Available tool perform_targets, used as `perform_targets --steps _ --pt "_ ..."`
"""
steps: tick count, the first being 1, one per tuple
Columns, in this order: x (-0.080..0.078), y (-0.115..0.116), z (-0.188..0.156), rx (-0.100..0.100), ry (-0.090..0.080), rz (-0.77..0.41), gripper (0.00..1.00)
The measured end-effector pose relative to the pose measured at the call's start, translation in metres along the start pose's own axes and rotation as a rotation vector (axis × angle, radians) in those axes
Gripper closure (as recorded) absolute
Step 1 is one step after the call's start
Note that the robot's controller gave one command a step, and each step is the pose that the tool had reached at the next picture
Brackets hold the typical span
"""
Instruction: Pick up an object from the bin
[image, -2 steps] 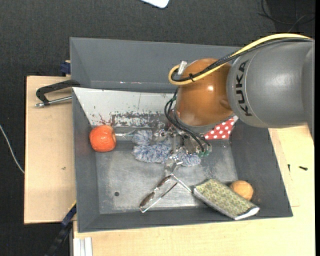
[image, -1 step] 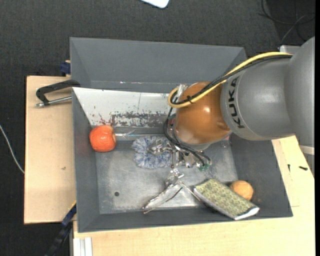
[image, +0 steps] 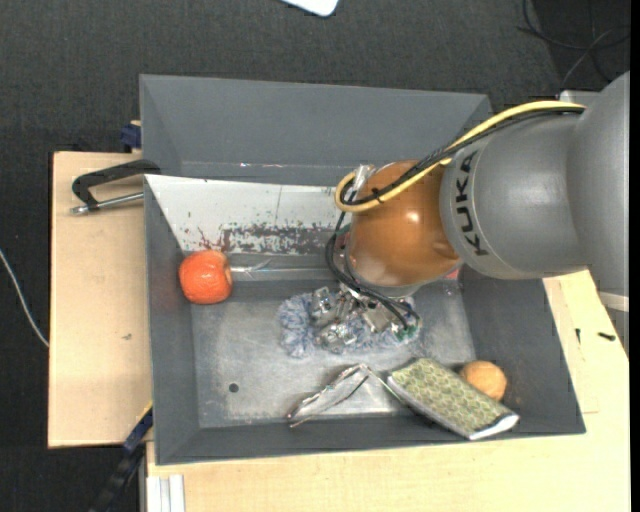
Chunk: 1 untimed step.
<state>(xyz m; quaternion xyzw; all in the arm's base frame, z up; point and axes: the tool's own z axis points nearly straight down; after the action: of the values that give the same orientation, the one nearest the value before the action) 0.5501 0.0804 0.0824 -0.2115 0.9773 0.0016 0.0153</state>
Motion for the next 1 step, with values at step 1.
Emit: perform_targets --steps 1 --pt "0.0 0.0001 -0.0005 0.0 0.0 0.0 1.0"
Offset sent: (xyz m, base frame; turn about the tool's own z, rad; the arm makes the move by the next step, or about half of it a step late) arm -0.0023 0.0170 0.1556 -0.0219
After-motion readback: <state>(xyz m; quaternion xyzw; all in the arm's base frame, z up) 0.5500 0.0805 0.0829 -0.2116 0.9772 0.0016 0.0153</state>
